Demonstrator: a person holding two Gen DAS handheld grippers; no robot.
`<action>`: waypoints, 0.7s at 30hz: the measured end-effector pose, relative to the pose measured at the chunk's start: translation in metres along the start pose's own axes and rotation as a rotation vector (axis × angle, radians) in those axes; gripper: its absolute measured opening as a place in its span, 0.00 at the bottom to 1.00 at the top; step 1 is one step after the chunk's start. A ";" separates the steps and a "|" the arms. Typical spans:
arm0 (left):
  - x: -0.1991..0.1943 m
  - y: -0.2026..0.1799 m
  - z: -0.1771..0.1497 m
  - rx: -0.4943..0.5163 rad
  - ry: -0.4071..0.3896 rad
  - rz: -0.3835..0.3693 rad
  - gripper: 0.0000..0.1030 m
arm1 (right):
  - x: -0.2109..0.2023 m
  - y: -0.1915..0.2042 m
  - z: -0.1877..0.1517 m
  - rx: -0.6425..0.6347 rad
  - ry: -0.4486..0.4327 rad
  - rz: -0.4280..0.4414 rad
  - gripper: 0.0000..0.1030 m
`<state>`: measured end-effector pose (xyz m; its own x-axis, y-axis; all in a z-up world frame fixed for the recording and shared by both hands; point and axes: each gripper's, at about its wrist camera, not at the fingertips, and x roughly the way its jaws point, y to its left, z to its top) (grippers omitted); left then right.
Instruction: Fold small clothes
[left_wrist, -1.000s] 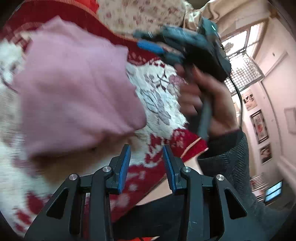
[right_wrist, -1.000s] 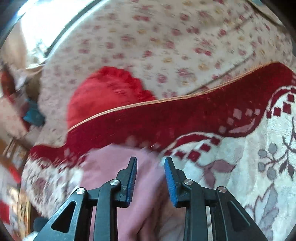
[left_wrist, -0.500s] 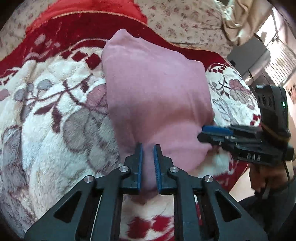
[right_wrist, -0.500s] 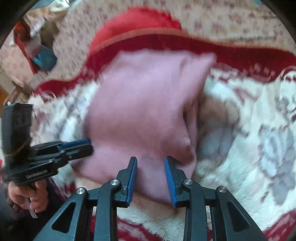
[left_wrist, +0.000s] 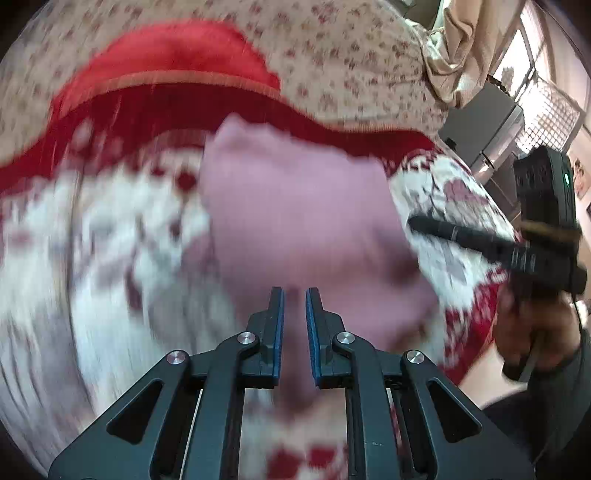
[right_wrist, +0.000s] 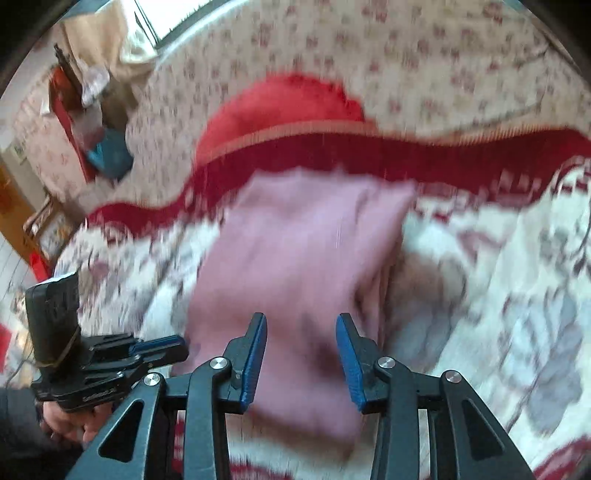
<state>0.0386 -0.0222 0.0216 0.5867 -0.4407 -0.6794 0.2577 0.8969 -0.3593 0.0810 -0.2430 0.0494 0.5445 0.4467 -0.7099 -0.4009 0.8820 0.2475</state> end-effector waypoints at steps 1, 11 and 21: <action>0.007 0.000 0.018 -0.009 -0.009 0.003 0.11 | 0.003 0.002 0.005 -0.004 -0.013 -0.002 0.36; 0.061 0.030 0.039 -0.037 0.073 0.034 0.11 | 0.073 0.007 0.014 -0.081 0.107 -0.115 0.37; 0.086 0.037 0.125 -0.084 0.036 0.087 0.11 | 0.064 -0.013 0.082 0.039 -0.050 -0.161 0.37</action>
<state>0.1946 -0.0227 0.0301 0.5758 -0.3639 -0.7321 0.1415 0.9263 -0.3492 0.1814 -0.2135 0.0549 0.6360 0.3049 -0.7090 -0.2769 0.9476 0.1591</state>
